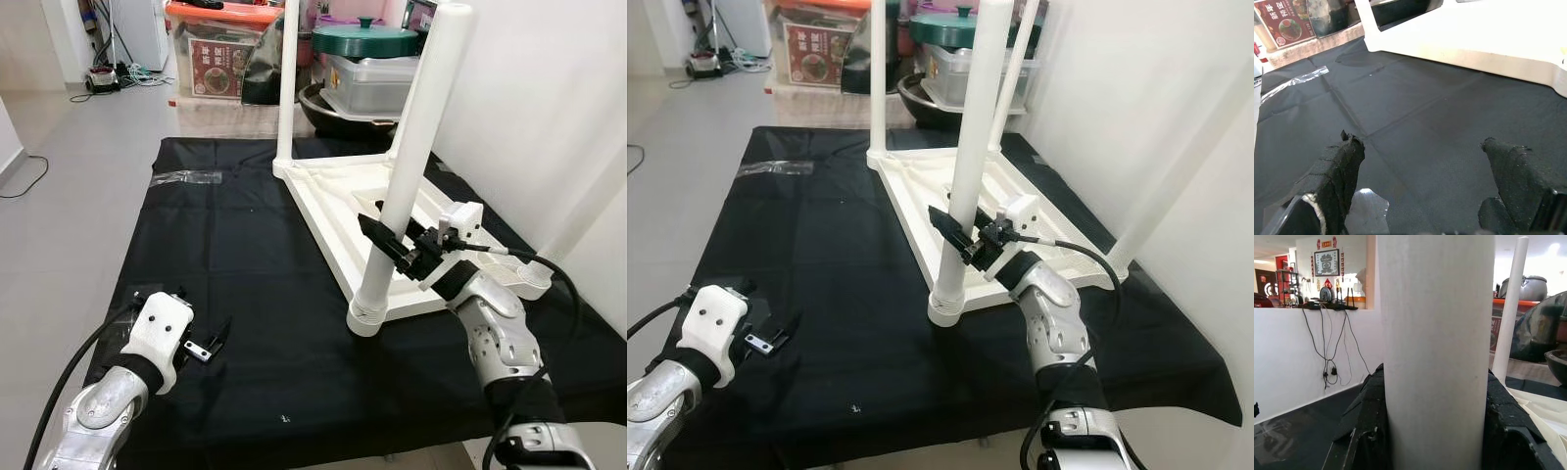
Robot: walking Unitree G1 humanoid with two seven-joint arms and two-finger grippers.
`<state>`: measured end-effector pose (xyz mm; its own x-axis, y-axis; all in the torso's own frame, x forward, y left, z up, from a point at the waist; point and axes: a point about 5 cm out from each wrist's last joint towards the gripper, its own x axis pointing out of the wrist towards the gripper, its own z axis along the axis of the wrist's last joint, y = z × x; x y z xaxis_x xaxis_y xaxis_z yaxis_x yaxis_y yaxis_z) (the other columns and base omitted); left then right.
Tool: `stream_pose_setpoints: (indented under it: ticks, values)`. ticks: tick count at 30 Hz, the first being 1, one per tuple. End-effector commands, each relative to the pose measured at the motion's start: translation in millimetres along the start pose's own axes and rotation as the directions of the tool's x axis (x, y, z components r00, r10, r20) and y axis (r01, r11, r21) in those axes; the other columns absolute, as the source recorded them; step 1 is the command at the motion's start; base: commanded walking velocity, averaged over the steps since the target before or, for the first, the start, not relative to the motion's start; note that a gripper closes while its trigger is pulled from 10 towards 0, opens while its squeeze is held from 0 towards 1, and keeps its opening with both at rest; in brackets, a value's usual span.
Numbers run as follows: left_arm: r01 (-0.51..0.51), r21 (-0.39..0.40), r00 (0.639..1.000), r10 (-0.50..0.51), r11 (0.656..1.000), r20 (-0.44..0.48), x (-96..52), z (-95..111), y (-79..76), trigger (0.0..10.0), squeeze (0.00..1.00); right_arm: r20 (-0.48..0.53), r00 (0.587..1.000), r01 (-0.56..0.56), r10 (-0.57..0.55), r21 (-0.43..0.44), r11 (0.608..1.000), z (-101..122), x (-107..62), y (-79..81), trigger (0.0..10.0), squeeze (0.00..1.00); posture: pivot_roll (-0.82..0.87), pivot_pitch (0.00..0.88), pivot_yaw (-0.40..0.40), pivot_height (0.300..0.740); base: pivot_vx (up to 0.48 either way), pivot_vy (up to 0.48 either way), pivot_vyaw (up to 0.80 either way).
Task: Building children table
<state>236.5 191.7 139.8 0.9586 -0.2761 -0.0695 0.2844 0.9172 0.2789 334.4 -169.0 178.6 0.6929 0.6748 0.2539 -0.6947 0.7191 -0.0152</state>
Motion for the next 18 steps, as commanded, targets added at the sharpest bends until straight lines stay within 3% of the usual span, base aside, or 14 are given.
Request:
stream_pose_setpoints:
  ticks: [1, 4, 5, 6, 7, 9, 10, 11, 12, 13, 15, 18]
  values:
    - [0.008, -0.011, 1.000, -0.008, 1.000, -0.006, 0.5, -1.4, 0.1, 10.0, 0.00, -0.156, 0.988, 0.010, 0.008, 0.115, 0.993, -41.3, -14.8, 9.0, 0.0, 0.00, 0.10, 0.000, -0.075, 0.740, 0.000, 0.000, 0.00]
    - [0.009, -0.011, 1.000, -0.010, 1.000, -0.005, 1.3, -0.9, -0.2, 10.0, 0.00, -0.165, 0.986, 0.041, -0.023, 0.108, 0.993, -42.9, -14.4, 8.1, 0.0, 0.00, 0.09, 0.000, -0.073, 0.740, 0.000, 0.000, 0.00]
    - [0.010, -0.009, 1.000, -0.010, 1.000, -0.003, 1.3, -0.1, -0.1, 10.0, 0.00, -0.204, 0.955, 0.237, -0.214, 0.095, 0.967, -45.8, -11.5, -1.3, 0.0, 0.00, 0.10, 0.000, -0.076, 0.740, 0.000, 0.000, 0.00]
    - [0.010, -0.009, 1.000, -0.010, 1.000, -0.003, 1.3, -0.1, -0.1, 10.0, 0.00, -0.204, 0.955, 0.237, -0.214, 0.095, 0.967, -45.8, -11.5, -1.3, 0.0, 0.00, 0.10, 0.000, -0.076, 0.740, 0.000, 0.000, 0.00]
    - [0.007, -0.008, 1.000, -0.007, 1.000, -0.002, 0.7, 0.6, 0.7, 10.0, 0.00, -0.224, 0.877, 0.445, -0.424, 0.053, 0.894, -46.6, -12.7, -11.7, 0.0, 0.00, 0.10, 0.000, -0.077, 0.740, 0.000, 0.000, 0.00]
    - [0.007, -0.008, 1.000, -0.007, 1.000, -0.002, 0.7, 0.6, 0.7, 10.0, 0.00, -0.224, 0.877, 0.445, -0.424, 0.053, 0.894, -46.6, -12.7, -11.7, 0.0, 0.00, 0.10, 0.000, -0.077, 0.740, 0.000, 0.000, 0.00]
    - [0.003, -0.003, 1.000, -0.003, 1.000, -0.005, -1.0, 0.0, 1.6, 10.0, 0.00, -0.238, 0.767, 0.614, -0.596, 0.003, 0.789, -47.3, -17.9, -13.8, 0.0, 0.00, 0.09, 0.000, -0.076, 0.740, 0.000, 0.000, 0.00]
    - [0.003, -0.003, 1.000, -0.003, 1.000, -0.005, -1.0, 0.0, 1.6, 10.0, 0.00, -0.238, 0.767, 0.614, -0.596, 0.003, 0.789, -47.3, -17.9, -13.8, 0.0, 0.00, 0.09, 0.000, -0.076, 0.740, 0.000, 0.000, 0.00]
    - [0.000, 0.000, 1.000, 0.000, 1.000, -0.007, -2.3, -0.5, 2.2, 10.0, 0.00, -0.234, 0.678, 0.709, -0.696, -0.038, 0.704, -46.8, -24.4, -10.6, 0.0, 0.00, 0.09, 0.000, -0.076, 0.740, 0.000, 0.000, 0.00]
    - [0.000, 0.000, 1.000, 0.000, 1.000, -0.007, -2.3, -0.5, 2.2, 10.0, 0.00, -0.234, 0.678, 0.709, -0.696, -0.038, 0.704, -46.8, -24.4, -10.6, 0.0, 0.00, 0.09, 0.000, -0.076, 0.740, 0.000, 0.000, 0.00]
    - [-0.001, 0.006, 1.000, 0.001, 1.000, -0.008, -3.5, -0.3, 3.7, 10.0, 0.00, -0.193, 0.632, 0.752, -0.751, -0.082, 0.654, -42.0, -32.6, 5.9, 0.0, 0.00, 0.10, 0.000, -0.068, 0.740, 0.000, 0.000, 0.00]
    - [-0.001, 0.007, 1.000, 0.001, 1.000, -0.007, -3.4, 0.0, 4.4, 10.0, 0.00, -0.180, 0.626, 0.757, -0.759, -0.091, 0.647, -40.3, -34.3, 10.0, 0.0, 0.00, 0.10, 0.000, -0.068, 0.740, 0.000, 0.000, 0.00]
